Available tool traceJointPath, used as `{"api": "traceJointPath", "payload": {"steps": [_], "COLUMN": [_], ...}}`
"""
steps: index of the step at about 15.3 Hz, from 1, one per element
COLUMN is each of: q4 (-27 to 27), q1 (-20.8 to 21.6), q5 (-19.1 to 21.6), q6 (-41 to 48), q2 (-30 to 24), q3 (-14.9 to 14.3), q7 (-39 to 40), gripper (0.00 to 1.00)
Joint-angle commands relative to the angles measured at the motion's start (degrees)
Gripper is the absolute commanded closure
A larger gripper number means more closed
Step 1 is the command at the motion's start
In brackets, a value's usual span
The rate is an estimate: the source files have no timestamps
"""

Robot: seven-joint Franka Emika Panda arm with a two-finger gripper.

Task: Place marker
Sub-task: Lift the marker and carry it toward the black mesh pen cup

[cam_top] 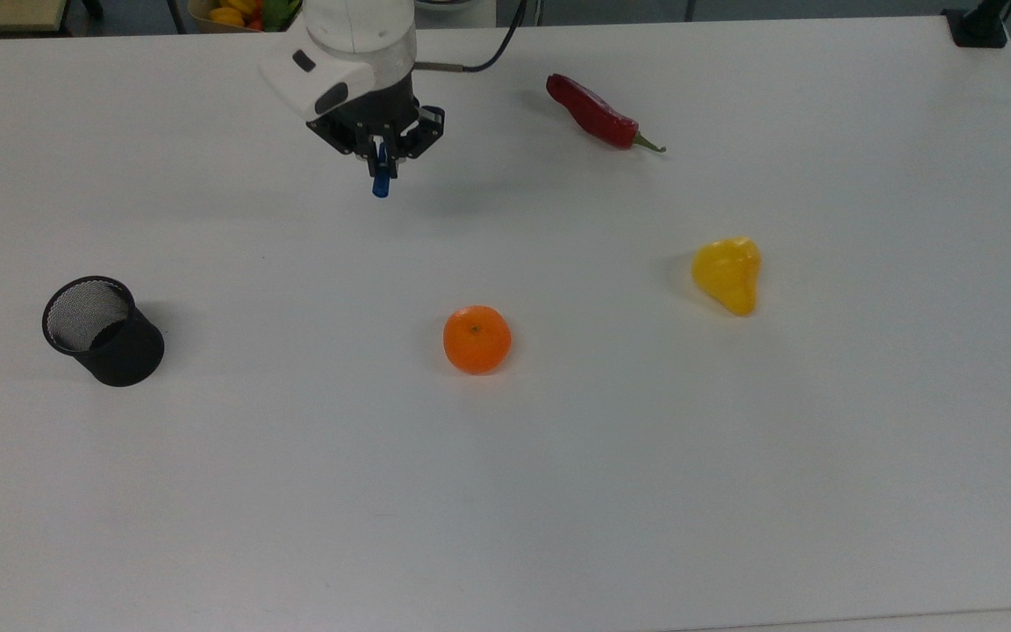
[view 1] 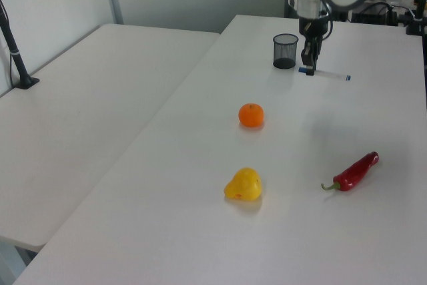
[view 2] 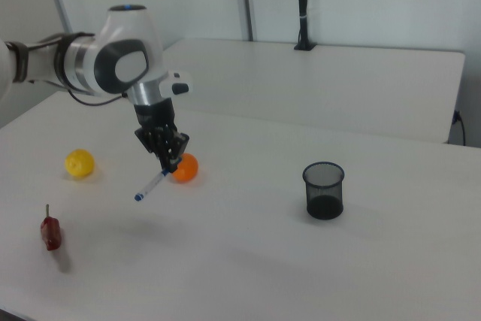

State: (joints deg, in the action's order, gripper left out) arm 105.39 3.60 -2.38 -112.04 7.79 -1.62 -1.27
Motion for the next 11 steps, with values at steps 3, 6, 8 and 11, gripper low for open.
{"api": "traceJointPath", "payload": {"steps": [3,6,8,11], "q4": [-12.0,-14.9,-15.0,-16.1], "q1": [-0.6,-0.7,-1.2,-2.5], "q5": [5.6,7.2,7.2,7.1], "q6": [14.2,17.2,17.3,16.2], "q2": [-1.1,-2.7,-3.8,-4.3], "q3": [-0.4,-0.8,-1.0,-2.2], "q7": [-0.1,0.0,0.8,3.0], "gripper": [1.0,1.0,1.0,1.0]}}
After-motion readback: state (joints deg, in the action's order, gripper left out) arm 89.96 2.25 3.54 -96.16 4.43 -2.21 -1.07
